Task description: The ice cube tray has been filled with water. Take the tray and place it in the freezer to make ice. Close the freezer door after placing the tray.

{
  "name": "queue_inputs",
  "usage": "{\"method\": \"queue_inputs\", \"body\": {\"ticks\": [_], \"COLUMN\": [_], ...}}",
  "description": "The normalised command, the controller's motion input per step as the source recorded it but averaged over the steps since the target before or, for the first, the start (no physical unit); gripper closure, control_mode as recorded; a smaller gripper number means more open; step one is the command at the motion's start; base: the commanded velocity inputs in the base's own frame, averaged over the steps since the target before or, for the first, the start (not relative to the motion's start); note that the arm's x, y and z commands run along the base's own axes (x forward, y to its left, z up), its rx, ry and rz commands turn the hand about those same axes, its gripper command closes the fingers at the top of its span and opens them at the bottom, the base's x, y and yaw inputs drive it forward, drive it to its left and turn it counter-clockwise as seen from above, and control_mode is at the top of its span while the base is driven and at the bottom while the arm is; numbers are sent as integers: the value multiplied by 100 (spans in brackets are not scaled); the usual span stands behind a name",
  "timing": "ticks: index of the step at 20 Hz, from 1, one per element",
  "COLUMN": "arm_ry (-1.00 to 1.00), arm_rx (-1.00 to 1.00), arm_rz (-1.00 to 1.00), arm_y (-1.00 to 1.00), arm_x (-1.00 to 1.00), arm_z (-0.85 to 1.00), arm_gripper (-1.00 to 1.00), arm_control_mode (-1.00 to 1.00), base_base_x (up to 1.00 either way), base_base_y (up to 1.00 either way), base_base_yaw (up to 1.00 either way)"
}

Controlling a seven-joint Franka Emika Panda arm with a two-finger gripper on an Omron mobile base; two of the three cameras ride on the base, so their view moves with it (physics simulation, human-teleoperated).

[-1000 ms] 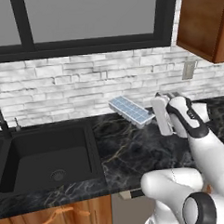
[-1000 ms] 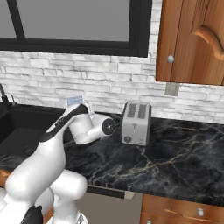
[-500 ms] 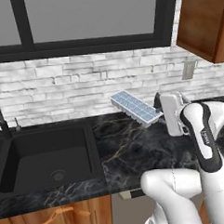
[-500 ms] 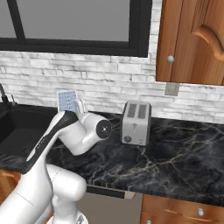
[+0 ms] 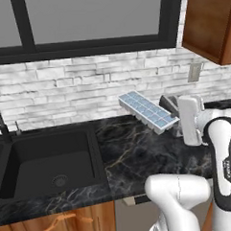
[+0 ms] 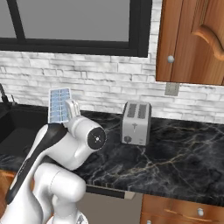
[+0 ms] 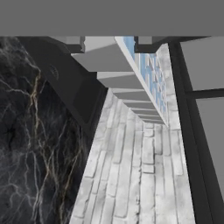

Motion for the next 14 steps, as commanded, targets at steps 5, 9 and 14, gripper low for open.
{"method": "queue_inputs", "body": {"ticks": [5, 9, 14], "arm_ry": [5, 10, 1], "arm_rx": [0, 0, 0], "arm_rz": [0, 0, 0], "arm_y": [-1, 0, 0], "arm_x": [-15, 0, 0], "arm_z": [27, 4, 0], "arm_gripper": [100, 100, 100], "arm_control_mode": [-100, -100, -100], "base_base_x": [0, 0, 0], "base_base_y": [0, 0, 0], "base_base_yaw": [0, 0, 0]}}
